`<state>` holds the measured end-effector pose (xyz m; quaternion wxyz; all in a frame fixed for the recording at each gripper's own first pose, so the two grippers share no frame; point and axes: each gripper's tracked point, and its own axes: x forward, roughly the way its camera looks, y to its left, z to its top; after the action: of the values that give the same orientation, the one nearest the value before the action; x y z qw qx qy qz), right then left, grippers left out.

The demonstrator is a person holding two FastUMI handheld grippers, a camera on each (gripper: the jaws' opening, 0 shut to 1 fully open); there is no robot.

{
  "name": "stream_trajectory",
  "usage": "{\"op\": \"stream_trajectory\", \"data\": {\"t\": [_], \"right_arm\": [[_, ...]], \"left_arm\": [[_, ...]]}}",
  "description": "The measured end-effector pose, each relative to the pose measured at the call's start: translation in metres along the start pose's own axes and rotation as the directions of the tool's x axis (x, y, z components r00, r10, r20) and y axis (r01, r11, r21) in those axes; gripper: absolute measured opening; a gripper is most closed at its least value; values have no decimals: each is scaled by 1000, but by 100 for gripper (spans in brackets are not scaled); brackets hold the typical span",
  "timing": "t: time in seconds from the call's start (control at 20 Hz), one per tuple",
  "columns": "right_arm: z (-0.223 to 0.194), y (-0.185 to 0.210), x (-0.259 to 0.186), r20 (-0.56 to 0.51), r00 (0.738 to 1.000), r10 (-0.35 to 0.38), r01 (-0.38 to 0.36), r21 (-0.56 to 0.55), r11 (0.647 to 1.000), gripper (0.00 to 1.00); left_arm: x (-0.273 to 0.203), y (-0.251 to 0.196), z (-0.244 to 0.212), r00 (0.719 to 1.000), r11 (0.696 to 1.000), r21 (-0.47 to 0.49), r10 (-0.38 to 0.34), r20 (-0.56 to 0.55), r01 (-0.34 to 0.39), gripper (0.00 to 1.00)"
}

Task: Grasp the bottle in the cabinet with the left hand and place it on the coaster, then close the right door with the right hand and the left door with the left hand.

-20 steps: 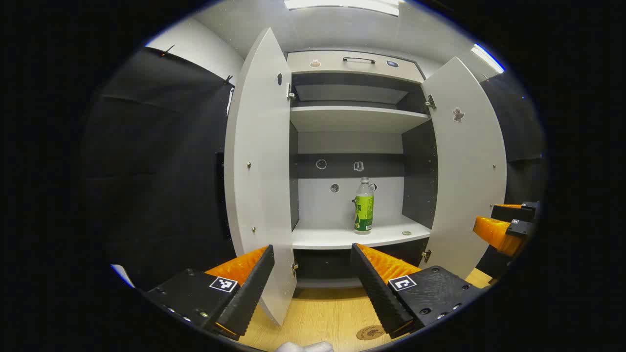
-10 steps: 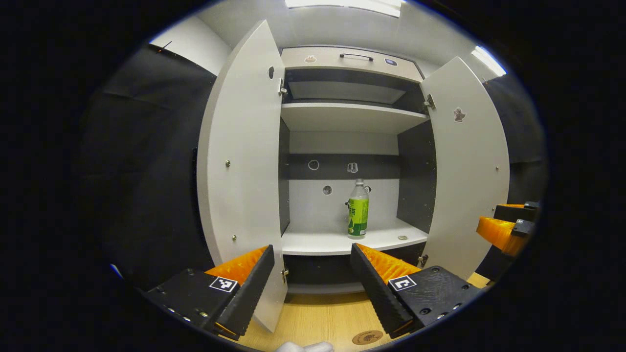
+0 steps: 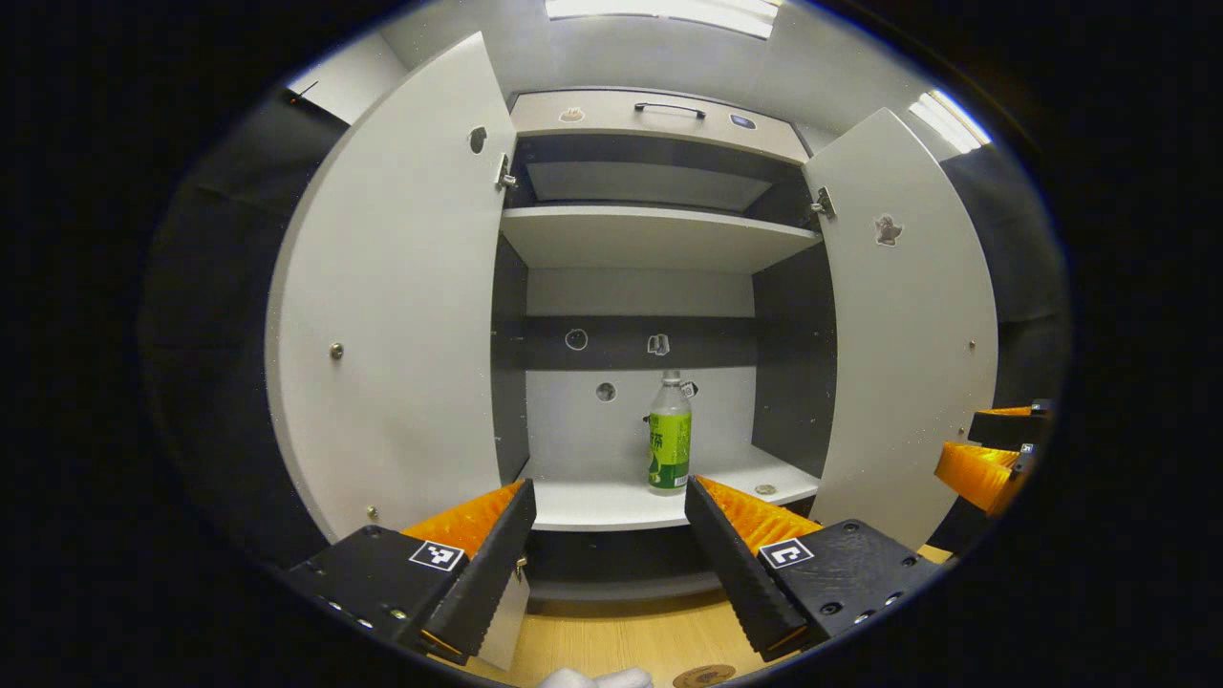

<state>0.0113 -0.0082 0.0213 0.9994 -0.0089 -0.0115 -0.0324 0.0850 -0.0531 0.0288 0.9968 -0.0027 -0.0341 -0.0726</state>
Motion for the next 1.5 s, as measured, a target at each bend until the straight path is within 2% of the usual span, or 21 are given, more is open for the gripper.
{"op": "stream_trajectory", "data": {"t": [0.35, 0.5, 0.95, 1.25, 1.3, 1.5], "right_arm": [[13, -15, -18, 1, 999, -42, 42, -10, 999, 99], [12, -25, -27, -9, 997, -78, 78, -20, 997, 99], [-1, -51, -35, -70, 984, -165, 161, -63, 985, 99], [-7, -60, -37, -79, 978, -191, 186, -68, 980, 100], [-7, -63, -38, -77, 978, -195, 190, -67, 979, 99], [-6, -66, -41, -64, 978, -199, 195, -62, 979, 100]], "left_arm": [[96, -41, 7, 998, 998, -13, -55, 24, 55, 96], [143, -61, -6, 998, 997, -40, -62, 10, 62, 96], [261, -75, -58, 997, 999, -38, -1, -75, -2, 96], [287, -69, -76, 994, 995, -92, 21, -111, -31, 96], [288, -65, -72, 994, 995, -91, 36, -106, -46, 80], [272, -61, -60, 998, 997, -75, 24, -65, -29, 76]]}}
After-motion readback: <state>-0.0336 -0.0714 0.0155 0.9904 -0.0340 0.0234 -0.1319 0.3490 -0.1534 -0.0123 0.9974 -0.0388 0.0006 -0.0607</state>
